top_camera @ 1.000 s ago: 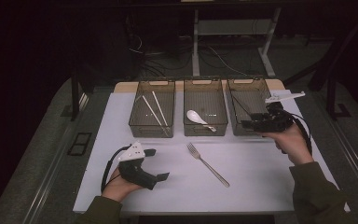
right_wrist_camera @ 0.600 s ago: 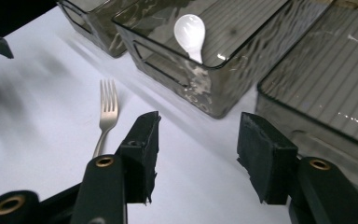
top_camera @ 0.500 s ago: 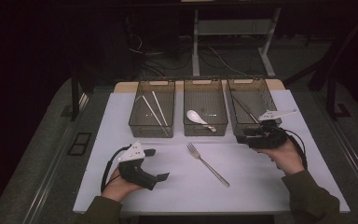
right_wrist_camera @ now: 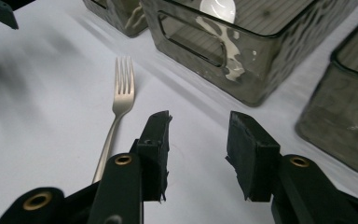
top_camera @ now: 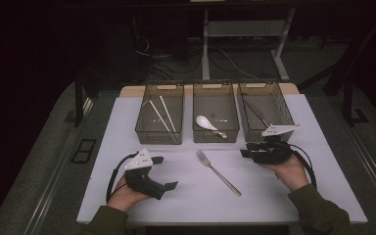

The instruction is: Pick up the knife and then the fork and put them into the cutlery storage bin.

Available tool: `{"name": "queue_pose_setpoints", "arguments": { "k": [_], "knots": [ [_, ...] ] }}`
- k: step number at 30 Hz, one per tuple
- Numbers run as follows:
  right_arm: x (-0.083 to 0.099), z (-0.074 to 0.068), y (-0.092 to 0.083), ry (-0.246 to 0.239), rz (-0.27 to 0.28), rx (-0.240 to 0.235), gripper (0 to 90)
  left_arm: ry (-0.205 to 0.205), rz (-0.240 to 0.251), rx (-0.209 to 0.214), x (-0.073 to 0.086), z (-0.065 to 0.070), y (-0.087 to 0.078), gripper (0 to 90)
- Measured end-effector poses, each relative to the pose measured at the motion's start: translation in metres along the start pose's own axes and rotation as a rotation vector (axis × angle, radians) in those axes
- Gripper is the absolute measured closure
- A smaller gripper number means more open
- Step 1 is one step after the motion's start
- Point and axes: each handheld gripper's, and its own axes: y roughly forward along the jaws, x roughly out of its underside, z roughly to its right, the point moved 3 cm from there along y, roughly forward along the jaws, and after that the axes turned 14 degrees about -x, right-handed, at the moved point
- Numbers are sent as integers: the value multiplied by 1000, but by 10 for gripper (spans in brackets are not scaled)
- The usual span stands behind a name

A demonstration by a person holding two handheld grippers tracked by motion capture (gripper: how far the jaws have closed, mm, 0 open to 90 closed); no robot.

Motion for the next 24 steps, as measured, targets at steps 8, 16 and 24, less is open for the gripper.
{"name": "queue_pose_setpoints", "arguments": {
  "k": [8,16,24],
  "knots": [
    [0,-12,19,-13,-24,-26,634,-2,0,0,0,0,0,0],
    [1,-27,41,-29,-72,-57,677,0,-1,-1,0,0,1,0],
    [4,-40,64,-43,-126,-88,710,-1,-1,-2,0,0,1,0]
  ]
}}
